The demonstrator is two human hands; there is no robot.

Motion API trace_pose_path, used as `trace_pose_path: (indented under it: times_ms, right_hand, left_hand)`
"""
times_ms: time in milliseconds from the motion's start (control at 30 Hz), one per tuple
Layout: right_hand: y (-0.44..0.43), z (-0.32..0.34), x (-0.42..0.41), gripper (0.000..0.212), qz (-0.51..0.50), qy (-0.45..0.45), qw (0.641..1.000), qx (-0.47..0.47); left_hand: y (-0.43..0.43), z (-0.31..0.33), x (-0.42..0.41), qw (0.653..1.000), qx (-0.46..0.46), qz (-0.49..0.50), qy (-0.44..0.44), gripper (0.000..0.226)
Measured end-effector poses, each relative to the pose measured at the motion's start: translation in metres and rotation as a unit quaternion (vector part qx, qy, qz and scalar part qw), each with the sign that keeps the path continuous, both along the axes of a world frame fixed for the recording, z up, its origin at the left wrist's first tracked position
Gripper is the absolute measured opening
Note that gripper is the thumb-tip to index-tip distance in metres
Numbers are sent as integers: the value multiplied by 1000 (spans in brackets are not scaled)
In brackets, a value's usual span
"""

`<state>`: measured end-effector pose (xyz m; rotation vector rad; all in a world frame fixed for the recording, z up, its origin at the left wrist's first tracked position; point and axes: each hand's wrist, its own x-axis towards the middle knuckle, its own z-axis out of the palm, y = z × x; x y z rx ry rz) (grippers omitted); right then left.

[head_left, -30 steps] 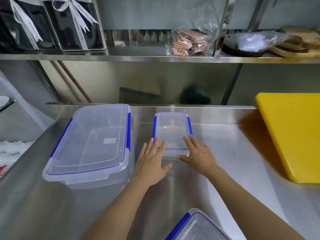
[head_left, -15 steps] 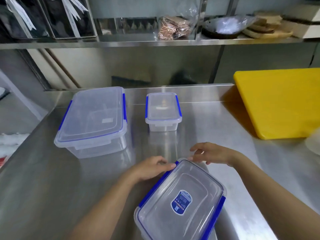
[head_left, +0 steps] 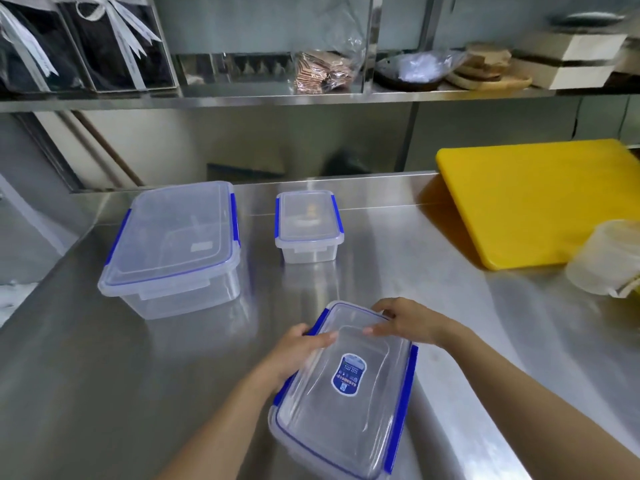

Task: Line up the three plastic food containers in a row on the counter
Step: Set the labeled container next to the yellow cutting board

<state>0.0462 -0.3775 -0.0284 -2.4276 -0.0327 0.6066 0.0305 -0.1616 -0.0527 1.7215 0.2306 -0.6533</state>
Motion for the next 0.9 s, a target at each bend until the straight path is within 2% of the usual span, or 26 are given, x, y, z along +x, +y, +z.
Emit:
trace_pose_path:
  times_ms: [100,200,267,367,433,467,533,567,633,700,900]
  right_hand:
    - [8,-5,8,54,-67,-89,992,-57]
    - [14,-4,8,71,-139,-154,978,-29]
    - [10,1,5,84,-150,-155,976,14]
    - [-6,6,-7,102,-51,-76,995,25]
    - [-17,5,-18,108,45,11,999,16]
    - [-22,3,-23,116,83,48,995,10]
    - [-28,-3,-30,131,122,80,989,-10]
    - [-29,-6,-31,134,126,84,988,-18]
    - [-28,-5,-31,135,130,76,987,-54]
    - [-29,-3,-27,135,124,71,986,-86]
    - [-43,12,-18,130,64,46,992,-101]
  left_hand:
    - [-15,3,0,994,-8,113,-6,41]
    - [-27,10,1,982,-8,184,-34,52]
    - [-24,14,-1,977,39,189,-87,61]
    - [-13,20,-11,972,117,98,-181,52]
    - [-7,24,-21,970,138,2,-199,54]
    - [-5,26,-25,969,141,-40,-199,64]
    - [-3,27,-31,962,145,-145,-178,103]
    - [-4,25,-33,950,162,-213,-160,124]
    - [-6,19,-36,905,232,-325,-146,145]
    - [-10,14,-32,880,273,-358,-152,149]
    - [-37,14,-3,860,292,-365,-205,141]
